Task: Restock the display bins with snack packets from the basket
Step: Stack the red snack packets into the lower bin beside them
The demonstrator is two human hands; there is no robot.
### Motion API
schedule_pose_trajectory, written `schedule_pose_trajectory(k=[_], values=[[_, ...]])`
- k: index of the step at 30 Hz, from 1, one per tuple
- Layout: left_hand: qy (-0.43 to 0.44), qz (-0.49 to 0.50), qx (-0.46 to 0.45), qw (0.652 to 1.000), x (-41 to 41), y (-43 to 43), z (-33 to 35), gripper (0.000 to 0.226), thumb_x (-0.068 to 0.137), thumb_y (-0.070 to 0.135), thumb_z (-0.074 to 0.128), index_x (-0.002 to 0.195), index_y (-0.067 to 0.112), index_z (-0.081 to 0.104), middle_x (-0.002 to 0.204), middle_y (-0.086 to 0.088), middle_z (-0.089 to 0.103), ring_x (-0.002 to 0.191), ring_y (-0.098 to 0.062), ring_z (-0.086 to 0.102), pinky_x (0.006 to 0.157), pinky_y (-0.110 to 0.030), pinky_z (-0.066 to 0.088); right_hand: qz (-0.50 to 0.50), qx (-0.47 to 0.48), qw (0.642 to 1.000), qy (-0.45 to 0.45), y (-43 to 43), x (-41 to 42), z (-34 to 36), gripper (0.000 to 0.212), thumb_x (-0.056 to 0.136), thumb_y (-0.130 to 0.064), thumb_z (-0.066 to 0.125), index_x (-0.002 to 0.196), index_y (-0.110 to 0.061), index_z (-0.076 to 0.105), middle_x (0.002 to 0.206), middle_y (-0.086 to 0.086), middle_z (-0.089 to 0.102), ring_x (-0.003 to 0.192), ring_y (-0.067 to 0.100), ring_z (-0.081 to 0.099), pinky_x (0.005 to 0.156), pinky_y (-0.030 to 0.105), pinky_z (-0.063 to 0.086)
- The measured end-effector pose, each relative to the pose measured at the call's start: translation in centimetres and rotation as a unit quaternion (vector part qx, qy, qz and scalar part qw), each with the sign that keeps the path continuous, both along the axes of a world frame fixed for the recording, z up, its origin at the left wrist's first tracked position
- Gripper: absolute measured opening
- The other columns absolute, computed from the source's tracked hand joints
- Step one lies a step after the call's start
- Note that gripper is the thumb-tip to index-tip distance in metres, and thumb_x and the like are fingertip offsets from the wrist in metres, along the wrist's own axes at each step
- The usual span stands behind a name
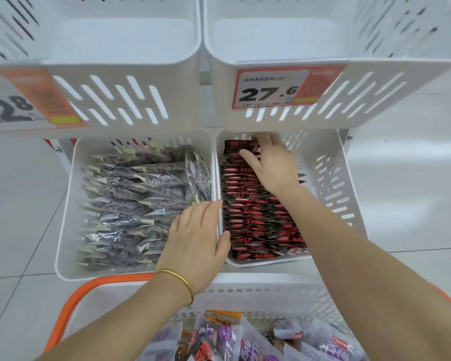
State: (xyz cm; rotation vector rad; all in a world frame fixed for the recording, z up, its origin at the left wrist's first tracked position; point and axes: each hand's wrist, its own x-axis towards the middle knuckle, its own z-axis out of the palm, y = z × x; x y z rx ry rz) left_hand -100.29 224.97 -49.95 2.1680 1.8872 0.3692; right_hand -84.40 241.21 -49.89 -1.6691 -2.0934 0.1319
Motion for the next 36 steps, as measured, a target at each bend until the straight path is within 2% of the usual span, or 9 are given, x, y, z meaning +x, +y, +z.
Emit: schedule_pose_trajectory(k=[2, 4, 7, 11, 16, 23, 26, 30, 36], values=[[-0.002, 0.0, -0.002, 1.0, 0.0, 0.0, 0.0, 0.072, 0.081, 0.053, 0.005, 0.146, 0.025, 0.019, 0.144, 0.008, 0.029, 0.134, -0.01, 0.017, 0.111, -0.029, 0.015, -0.007, -0.028, 0.999, 0.014, 0.1, 0.0, -0.4, 0.051, 0.096, -0.051, 0.037, 0.132, -0.015, 0.043, 0.127, 0.012, 0.052, 0.106, 0.035, 0.056, 0.093, 0.046, 0.042], [-0.011, 0.0, -0.005, 1.0, 0.1, 0.1, 0.0, 0.059, 0.092, 0.048, 0.019, 0.146, 0.025, 0.018, 0.145, 0.007, 0.028, 0.134, -0.009, 0.015, 0.111, -0.028, 0.014, -0.011, -0.067, 0.998, 0.014, 0.3, -0.6, -0.2, 0.051, 0.097, -0.051, 0.033, 0.132, -0.014, 0.04, 0.123, 0.013, 0.054, 0.107, 0.035, 0.055, 0.097, 0.047, 0.038], [-0.019, 0.0, -0.005, 1.0, 0.2, 0.0, 0.1, 0.053, 0.098, 0.038, 0.032, 0.147, 0.025, 0.017, 0.146, 0.007, 0.026, 0.135, -0.009, 0.014, 0.112, -0.027, 0.013, -0.013, -0.094, 0.995, 0.011, 0.6, -1.8, 0.1, 0.054, 0.097, -0.051, 0.033, 0.131, -0.01, 0.036, 0.116, 0.018, 0.055, 0.1, 0.04, 0.056, 0.086, 0.045, 0.042], [-0.013, -0.002, -0.005, 1.0, 0.1, 0.1, 0.0, 0.058, 0.092, 0.046, 0.018, 0.147, 0.027, 0.014, 0.145, 0.009, 0.025, 0.134, -0.007, 0.013, 0.111, -0.025, 0.013, 0.002, -0.125, 0.991, 0.037, 0.8, -1.8, 0.3, 0.058, 0.096, -0.051, 0.037, 0.133, -0.008, 0.032, 0.118, 0.02, 0.053, 0.101, 0.042, 0.056, 0.084, 0.049, 0.049], [-0.013, -0.004, 0.005, 1.0, 0.0, 0.1, -0.2, 0.078, 0.075, 0.056, -0.002, 0.146, 0.028, 0.015, 0.143, 0.011, 0.027, 0.132, -0.005, 0.014, 0.111, -0.023, 0.014, -0.005, -0.115, 0.993, 0.017, 0.7, -0.9, 0.0, 0.056, 0.096, -0.053, 0.033, 0.135, -0.015, 0.03, 0.12, 0.015, 0.054, 0.103, 0.039, 0.056, 0.09, 0.05, 0.044], [-0.017, 0.0, 0.005, 1.0, 0.1, 0.2, -0.3, 0.079, 0.075, 0.056, -0.002, 0.146, 0.028, 0.016, 0.143, 0.012, 0.027, 0.132, -0.004, 0.013, 0.111, -0.022, 0.013, 0.018, -0.126, 0.988, 0.082, 0.8, -1.1, 0.0, 0.054, 0.095, -0.051, 0.04, 0.126, -0.006, 0.037, 0.109, 0.017, 0.058, 0.094, 0.037, 0.058, 0.081, 0.048, 0.05], [-0.026, 0.001, 0.01, 1.0, 0.0, 0.2, -0.4, 0.077, 0.077, 0.056, 0.0, 0.145, 0.028, 0.019, 0.142, 0.011, 0.03, 0.132, -0.004, 0.016, 0.11, -0.022, 0.015, 0.018, -0.125, 0.987, 0.097, 0.8, -1.0, -0.1, 0.051, 0.097, -0.048, 0.036, 0.125, -0.005, 0.039, 0.11, 0.017, 0.058, 0.094, 0.037, 0.058, 0.082, 0.047, 0.049], [-0.027, -0.004, 0.012, 1.0, 0.0, 0.2, -0.5, 0.074, 0.077, 0.056, 0.001, 0.144, 0.03, 0.019, 0.14, 0.012, 0.03, 0.129, -0.002, 0.014, 0.108, -0.019, 0.014, -0.014, -0.131, 0.989, 0.066, 1.1, -1.7, 0.0, 0.047, 0.099, -0.045, 0.032, 0.117, -0.002, 0.04, 0.107, 0.015, 0.057, 0.091, 0.038, 0.058, 0.075, 0.044, 0.049], [-0.027, 0.004, 0.004, 1.0, -0.1, 0.3, -0.5, 0.076, 0.077, 0.056, 0.0, 0.145, 0.029, 0.018, 0.14, 0.012, 0.03, 0.13, -0.003, 0.016, 0.109, -0.022, 0.016, -0.029, -0.162, 0.986, 0.022, 1.3, -1.8, 0.0, 0.05, 0.099, -0.047, 0.029, 0.12, -0.003, 0.038, 0.111, 0.013, 0.057, 0.097, 0.036, 0.057, 0.082, 0.045, 0.044]])
